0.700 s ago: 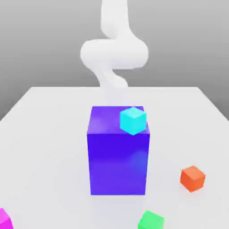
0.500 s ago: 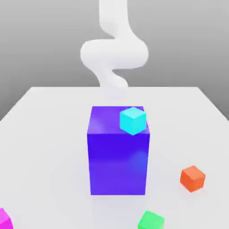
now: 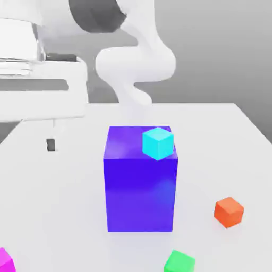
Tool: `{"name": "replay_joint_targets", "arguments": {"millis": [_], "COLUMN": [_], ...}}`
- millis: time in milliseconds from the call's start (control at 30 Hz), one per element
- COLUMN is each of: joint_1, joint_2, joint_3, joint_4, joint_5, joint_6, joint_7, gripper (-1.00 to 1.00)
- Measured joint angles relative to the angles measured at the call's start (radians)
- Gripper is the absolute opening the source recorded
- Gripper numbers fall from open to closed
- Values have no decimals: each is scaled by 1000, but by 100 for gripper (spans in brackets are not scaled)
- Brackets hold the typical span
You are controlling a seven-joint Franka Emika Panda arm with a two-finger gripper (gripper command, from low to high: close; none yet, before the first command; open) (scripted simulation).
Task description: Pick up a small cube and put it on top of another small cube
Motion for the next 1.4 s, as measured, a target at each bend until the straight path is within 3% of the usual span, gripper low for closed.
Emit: {"name": "replay_joint_targets", "arguments": {"millis": [367, 500, 533, 733, 867, 1400], "joint_1": [-191, -250, -262, -268, -237, 59], "joint_2": [391, 533, 563, 579, 481, 285], "joint_3": [41, 93, 107, 115, 73, 131], "joint_4": [56, 89, 96, 100, 74, -58], "joint_5": [77, 122, 135, 141, 93, -93], "joint_6": [80, 165, 187, 195, 125, 95], "joint_7": [-465, -543, -554, -560, -527, -384], "gripper": [0, 0, -100, -100, -100, -100]}}
